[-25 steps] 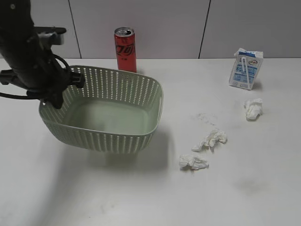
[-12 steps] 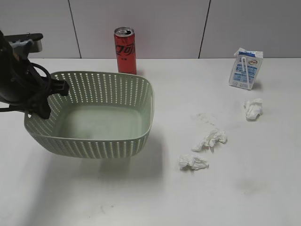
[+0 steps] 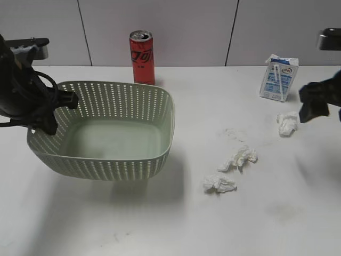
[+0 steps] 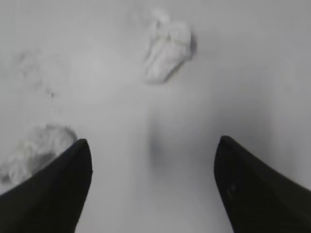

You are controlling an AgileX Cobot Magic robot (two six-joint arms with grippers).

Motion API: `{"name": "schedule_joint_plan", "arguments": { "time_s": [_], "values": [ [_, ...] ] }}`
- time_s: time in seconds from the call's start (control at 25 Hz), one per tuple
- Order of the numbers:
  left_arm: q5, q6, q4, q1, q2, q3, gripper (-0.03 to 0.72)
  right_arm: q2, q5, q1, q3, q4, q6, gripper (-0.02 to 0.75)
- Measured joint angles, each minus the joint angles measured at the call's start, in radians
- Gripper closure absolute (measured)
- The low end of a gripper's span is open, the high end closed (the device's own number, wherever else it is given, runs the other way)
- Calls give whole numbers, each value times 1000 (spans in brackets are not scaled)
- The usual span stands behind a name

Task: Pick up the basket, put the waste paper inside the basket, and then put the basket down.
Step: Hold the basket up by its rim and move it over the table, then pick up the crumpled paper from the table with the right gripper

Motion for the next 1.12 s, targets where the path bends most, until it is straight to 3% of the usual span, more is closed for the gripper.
{"name": "schedule_joint_plan", "arguments": {
  "time_s": [0.32, 0.52, 0.76, 0.84, 0.96, 1.12],
  "values": [
    [19, 0, 0, 0, 0, 0, 684, 429, -8, 0, -339, -93, 0, 147],
    [22, 0, -8, 0, 0, 0, 684, 552, -36, 0, -389, -204, 62, 147],
    [30, 0, -15, 0, 0, 0, 684, 604, -84, 0, -395, -153, 87, 173],
    [30, 0, -17, 0, 0, 0, 684, 609, -88, 0, -400, -134, 87, 220],
    [30, 0, -18, 0, 0, 0, 684, 610, -90, 0, -400, -118, 88, 352],
    [30, 0, -18, 0, 0, 0, 684, 604, -72, 0, -400, -117, 88, 644]
  ]
}}
